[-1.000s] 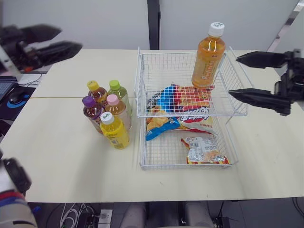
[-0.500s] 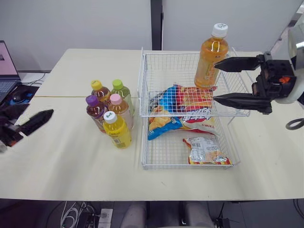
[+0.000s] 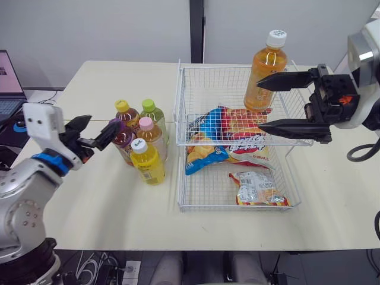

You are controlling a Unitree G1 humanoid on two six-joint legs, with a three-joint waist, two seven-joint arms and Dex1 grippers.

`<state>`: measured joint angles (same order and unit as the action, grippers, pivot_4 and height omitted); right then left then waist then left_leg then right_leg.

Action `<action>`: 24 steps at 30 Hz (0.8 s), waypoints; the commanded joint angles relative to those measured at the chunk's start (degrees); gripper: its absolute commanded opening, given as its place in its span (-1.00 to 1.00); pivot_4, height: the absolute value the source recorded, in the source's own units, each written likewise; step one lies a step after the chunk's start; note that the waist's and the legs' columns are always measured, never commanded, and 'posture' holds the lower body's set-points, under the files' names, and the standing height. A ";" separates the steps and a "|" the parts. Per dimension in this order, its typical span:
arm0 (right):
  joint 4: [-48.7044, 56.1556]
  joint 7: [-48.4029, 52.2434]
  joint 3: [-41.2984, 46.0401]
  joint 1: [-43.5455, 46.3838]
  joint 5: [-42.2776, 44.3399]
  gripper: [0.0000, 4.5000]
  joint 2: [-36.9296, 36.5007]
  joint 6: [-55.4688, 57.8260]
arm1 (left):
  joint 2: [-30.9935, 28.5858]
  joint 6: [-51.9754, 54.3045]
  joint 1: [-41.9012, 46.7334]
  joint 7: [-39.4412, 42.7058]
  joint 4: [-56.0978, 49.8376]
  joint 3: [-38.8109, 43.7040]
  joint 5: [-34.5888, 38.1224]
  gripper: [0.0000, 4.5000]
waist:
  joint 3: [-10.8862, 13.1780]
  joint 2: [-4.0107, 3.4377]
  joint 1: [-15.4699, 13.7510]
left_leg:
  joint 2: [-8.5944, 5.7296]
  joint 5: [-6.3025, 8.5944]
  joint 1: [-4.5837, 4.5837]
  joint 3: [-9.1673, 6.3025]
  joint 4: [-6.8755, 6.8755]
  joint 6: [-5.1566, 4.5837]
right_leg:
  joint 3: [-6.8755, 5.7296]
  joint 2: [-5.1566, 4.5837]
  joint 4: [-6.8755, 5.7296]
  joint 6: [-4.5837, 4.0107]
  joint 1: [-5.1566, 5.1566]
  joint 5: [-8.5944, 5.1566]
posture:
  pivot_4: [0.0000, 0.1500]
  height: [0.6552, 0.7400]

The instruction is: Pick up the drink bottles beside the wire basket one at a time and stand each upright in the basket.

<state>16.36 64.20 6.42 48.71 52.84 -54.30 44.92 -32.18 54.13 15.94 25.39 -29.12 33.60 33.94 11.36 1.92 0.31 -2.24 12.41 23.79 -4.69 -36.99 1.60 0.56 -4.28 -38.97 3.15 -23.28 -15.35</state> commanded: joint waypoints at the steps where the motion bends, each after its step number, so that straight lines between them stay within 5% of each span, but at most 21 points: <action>1: 0.96 0.26 0.92 1.65 0.16 1.00 -0.08 0.15 | -0.21 -2.07 0.68 -3.45 -1.28 -3.19 -1.81 0.99 | 0.00 0.00 0.03 | 0.01 0.00 0.00 0.00 0.00 0.00 | 0.00 0.02 0.00 0.00 0.00 0.00 | 1.00 1.00; 10: 1.94 -0.24 1.90 0.85 0.60 1.00 -0.23 0.85 | 0.51 -3.67 1.08 -6.29 0.94 -5.47 -1.82 0.99 | 0.00 0.00 -0.04 | 0.00 0.00 0.00 0.00 0.00 0.00 | 0.01 0.02 0.01 0.00 0.00 0.00 | 1.00 1.00; 13: 2.06 -0.32 2.04 0.87 0.65 1.00 -0.23 0.92 | 0.46 -4.21 1.48 -6.10 1.88 -6.45 -1.85 0.73 | 0.00 0.00 -0.05 | 0.00 0.00 0.01 0.00 0.00 0.00 | 0.00 0.02 0.01 0.00 0.00 0.00 | 1.00 1.00; 20: 2.62 -0.59 2.50 0.76 1.17 1.00 -0.34 1.27 | -0.43 -6.21 3.50 -5.27 5.37 -9.01 -2.79 -0.30 | 0.00 0.00 -0.04 | -0.01 0.00 0.01 0.00 0.00 0.00 | 0.00 0.02 0.01 0.00 0.00 0.00 | 1.00 1.00; 24: 2.92 -0.72 2.95 0.70 1.30 1.00 -0.51 1.67 | -1.05 -7.03 3.13 -4.82 5.64 -9.50 -2.83 -0.40 | 0.00 0.00 -0.07 | 0.00 0.00 0.01 0.00 0.01 0.00 | -0.01 0.02 0.01 0.00 0.00 0.00 | 1.00 1.00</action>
<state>17.82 63.63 7.06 48.75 53.07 -54.12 46.81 -32.37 48.44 18.73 20.37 -22.46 24.00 31.26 11.36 1.93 0.24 -2.24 12.41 23.80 -4.70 -36.98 1.60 0.55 -4.26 -38.96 3.15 -23.28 -15.35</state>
